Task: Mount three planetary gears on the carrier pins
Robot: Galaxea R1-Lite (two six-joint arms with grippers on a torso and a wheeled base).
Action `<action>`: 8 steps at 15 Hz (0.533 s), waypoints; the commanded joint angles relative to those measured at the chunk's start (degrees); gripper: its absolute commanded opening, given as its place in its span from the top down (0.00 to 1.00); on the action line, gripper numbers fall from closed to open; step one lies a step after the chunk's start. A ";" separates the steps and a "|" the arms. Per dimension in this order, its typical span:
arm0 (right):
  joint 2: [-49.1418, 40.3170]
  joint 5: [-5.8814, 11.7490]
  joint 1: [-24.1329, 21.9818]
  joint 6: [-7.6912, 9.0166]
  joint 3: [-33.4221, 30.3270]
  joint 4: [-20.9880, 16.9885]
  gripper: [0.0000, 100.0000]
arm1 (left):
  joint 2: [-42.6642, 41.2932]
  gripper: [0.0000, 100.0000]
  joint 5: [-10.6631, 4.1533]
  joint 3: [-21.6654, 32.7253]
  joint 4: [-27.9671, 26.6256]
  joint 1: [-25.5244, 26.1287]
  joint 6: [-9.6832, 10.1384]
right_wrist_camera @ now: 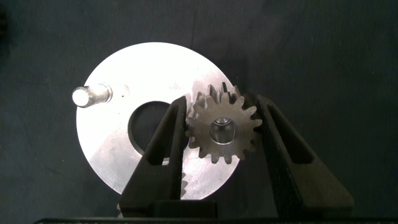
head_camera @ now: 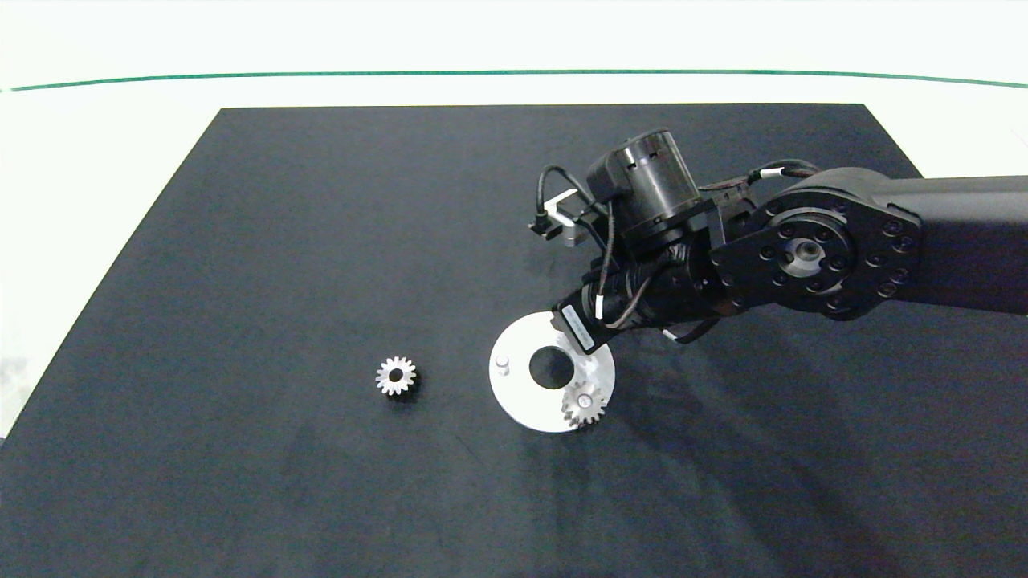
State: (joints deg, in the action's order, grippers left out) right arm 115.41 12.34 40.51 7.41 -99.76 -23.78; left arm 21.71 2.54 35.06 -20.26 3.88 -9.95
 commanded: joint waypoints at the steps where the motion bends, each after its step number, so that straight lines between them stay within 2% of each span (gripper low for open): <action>1: 0.70 0.06 -0.17 -0.12 -0.18 -0.21 0.96 | 0.00 0.00 0.01 0.01 -0.13 0.08 -0.07; 7: 1.40 0.06 -0.43 -0.12 -0.18 0.05 0.96 | 0.09 0.00 -0.07 0.01 -0.13 -0.01 -0.07; 8: 1.57 0.06 -0.43 -0.12 -0.18 0.05 0.00 | 0.09 0.00 0.01 0.10 -0.13 -0.01 -0.07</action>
State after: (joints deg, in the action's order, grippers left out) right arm 116.64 12.31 40.07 7.24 -100.05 -23.53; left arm 21.71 2.54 35.11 -20.26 3.88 -9.97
